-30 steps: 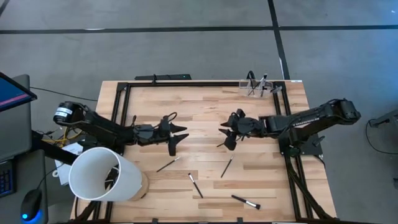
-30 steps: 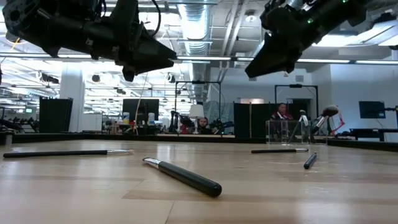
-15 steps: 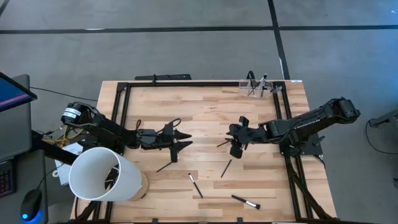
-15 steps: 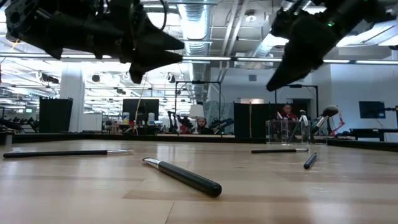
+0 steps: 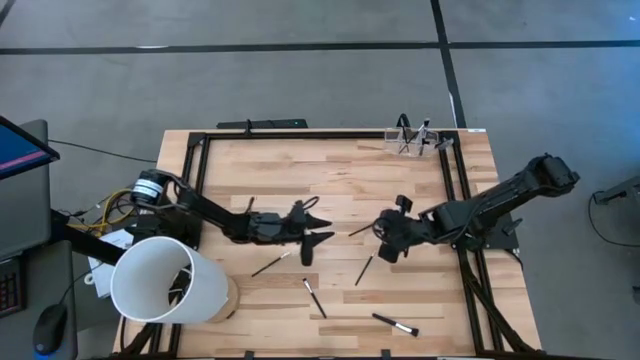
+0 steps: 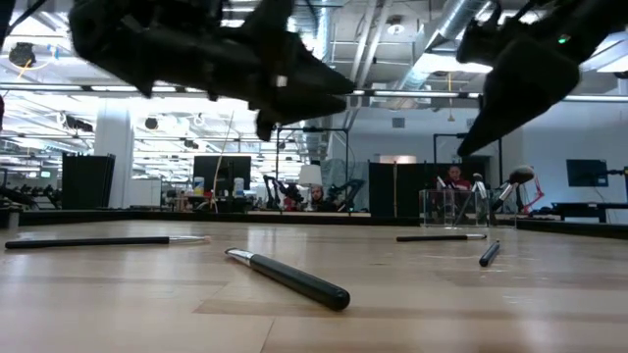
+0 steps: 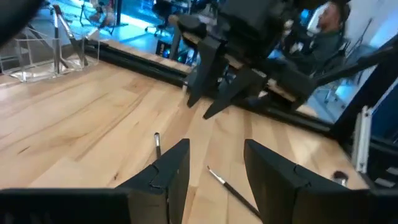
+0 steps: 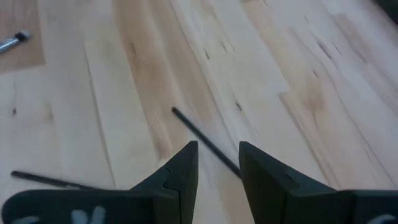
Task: Put items in baskets/containers
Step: Put the black eyeshadow brush into the middle section of the transparent organizer
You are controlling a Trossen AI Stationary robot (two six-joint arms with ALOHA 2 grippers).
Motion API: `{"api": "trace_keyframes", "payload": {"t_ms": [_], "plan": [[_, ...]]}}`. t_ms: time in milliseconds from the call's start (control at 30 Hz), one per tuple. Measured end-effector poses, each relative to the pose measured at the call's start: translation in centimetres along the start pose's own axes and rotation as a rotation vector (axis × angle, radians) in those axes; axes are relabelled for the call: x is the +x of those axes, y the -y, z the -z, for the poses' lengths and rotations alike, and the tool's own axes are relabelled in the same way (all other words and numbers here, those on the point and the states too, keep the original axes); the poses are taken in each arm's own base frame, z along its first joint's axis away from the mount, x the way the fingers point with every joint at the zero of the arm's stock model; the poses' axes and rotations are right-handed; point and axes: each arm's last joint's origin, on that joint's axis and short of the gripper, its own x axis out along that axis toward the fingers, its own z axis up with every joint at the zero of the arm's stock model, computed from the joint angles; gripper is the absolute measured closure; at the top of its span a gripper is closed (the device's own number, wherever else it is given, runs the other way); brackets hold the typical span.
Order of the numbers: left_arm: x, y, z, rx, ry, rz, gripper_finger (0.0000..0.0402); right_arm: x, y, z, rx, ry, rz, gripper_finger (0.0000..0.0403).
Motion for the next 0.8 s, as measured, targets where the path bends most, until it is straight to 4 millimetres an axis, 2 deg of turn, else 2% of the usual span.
{"api": "trace_keyframes", "payload": {"t_ms": [200,400,600,800], "plan": [[3.3,0.6,-2.0,0.056,-0.126,-0.016,0.0253,-2.5,-0.2,0.5,0.06,0.03,-0.051,0.0296],[5.9,0.7,-2.8,0.122,-0.182,0.018,0.0253,-5.3,-0.4,1.4,0.166,0.059,-0.128,0.0296],[8.5,0.0,-2.4,0.154,-0.207,-0.009,0.0253,-6.6,-1.0,1.9,0.227,0.137,-0.124,0.0296],[10.4,-1.9,-0.7,0.129,-0.273,-0.023,0.0253,-6.5,-1.6,2.2,0.265,0.144,-0.109,0.0296]]}}
